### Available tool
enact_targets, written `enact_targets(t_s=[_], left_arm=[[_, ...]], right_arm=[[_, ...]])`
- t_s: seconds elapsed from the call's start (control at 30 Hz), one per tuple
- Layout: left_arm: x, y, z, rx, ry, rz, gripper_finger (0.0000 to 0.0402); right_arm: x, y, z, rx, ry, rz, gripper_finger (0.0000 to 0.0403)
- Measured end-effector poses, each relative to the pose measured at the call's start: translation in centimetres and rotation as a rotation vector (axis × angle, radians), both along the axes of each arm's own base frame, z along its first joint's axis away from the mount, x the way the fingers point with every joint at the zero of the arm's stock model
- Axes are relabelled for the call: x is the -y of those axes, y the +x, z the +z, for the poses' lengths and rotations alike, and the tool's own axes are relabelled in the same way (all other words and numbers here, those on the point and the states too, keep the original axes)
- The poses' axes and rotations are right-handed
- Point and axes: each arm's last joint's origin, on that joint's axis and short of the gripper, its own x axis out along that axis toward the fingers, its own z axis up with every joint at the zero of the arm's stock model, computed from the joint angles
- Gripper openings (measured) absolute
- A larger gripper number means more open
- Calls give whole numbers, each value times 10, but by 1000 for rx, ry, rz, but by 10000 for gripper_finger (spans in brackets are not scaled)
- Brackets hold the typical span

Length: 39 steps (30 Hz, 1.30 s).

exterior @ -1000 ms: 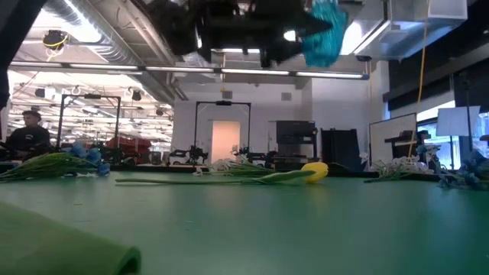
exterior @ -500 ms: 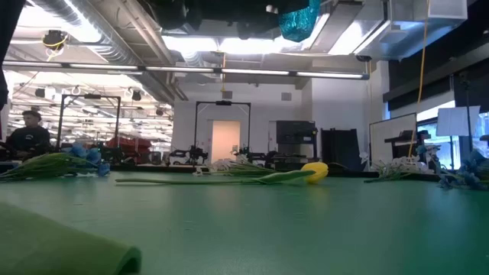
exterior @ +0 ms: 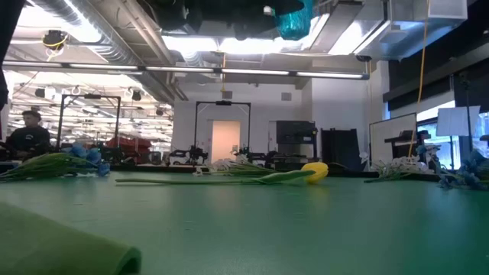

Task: Sort flowers into vase by color
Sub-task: Adjust the blue vase

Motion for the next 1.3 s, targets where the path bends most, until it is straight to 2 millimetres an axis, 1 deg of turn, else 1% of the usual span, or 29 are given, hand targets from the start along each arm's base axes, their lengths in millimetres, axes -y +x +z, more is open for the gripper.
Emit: enact_targets(t_s=[0.13, 0.4, 0.5, 0.6, 0.67, 0.7, 0.87, 1.03, 1.1, 1.23, 1.3], left_arm=[[6, 2, -3, -5, 2, -17, 292], [5, 2, -3, -8, 3, -5, 292], [5, 2, -4, -30, 16, -2, 292], [4, 2, -5, -56, 39, 9, 292], [4, 2, -6, -70, 53, 18, 292], [4, 2, -6, -77, 64, 20, 292], [6, 2, -7, -119, 132, 24, 292], [10, 3, -9, -140, 165, 11, 294], [13, 3, -7, -120, 177, -11, 293], [20, 4, -6, -141, 225, -15, 293], [20, 4, -6, -139, 233, -14, 293]], right_arm=[[11, -2, 3, -2, 27, -17, 393], [15, 2, 1, -49, 39, 34, 388], [21, 4, -2, -66, 81, 54, 365], [26, 5, -2, -69, 132, 75, 332], [27, 5, -3, -68, 146, 76, 314], [26, 5, -4, -66, 151, 73, 311], [33, 2, -6, -64, 238, 62, 312], [37, 1, -9, -81, 311, 80, 342], [39, 2, -10, -77, 361, 87, 346], [46, 2, -14, -89, 468, 107, 349], [46, 2, -12, -74, 472, 111, 350]])
